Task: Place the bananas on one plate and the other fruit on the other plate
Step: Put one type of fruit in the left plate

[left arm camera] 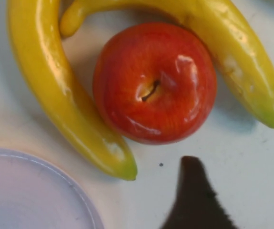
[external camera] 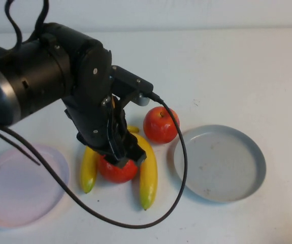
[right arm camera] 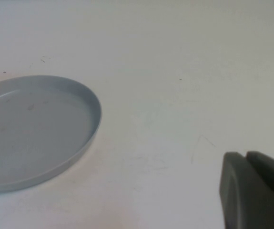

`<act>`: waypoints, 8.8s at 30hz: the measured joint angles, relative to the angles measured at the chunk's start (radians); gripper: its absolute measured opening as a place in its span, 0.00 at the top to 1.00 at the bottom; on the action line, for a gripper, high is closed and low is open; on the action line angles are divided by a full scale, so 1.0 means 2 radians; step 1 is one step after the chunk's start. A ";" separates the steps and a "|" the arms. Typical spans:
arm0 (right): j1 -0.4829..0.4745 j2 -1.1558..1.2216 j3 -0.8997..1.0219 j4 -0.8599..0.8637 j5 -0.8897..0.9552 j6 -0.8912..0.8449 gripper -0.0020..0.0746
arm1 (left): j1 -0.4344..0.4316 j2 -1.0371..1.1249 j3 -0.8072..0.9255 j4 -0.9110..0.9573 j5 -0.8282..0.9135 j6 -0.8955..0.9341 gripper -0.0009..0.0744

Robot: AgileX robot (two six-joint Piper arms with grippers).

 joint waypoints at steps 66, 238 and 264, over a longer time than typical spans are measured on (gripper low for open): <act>0.000 0.000 0.000 0.000 0.001 0.000 1.00 | 0.026 0.052 -0.084 0.060 0.030 -0.001 0.22; 0.000 0.000 0.000 0.000 0.001 0.000 1.00 | 0.054 0.157 -0.222 -0.029 -0.011 0.087 0.23; 0.000 0.000 0.000 0.000 0.001 0.000 1.00 | 0.054 -0.154 -0.019 0.134 0.046 -0.026 0.23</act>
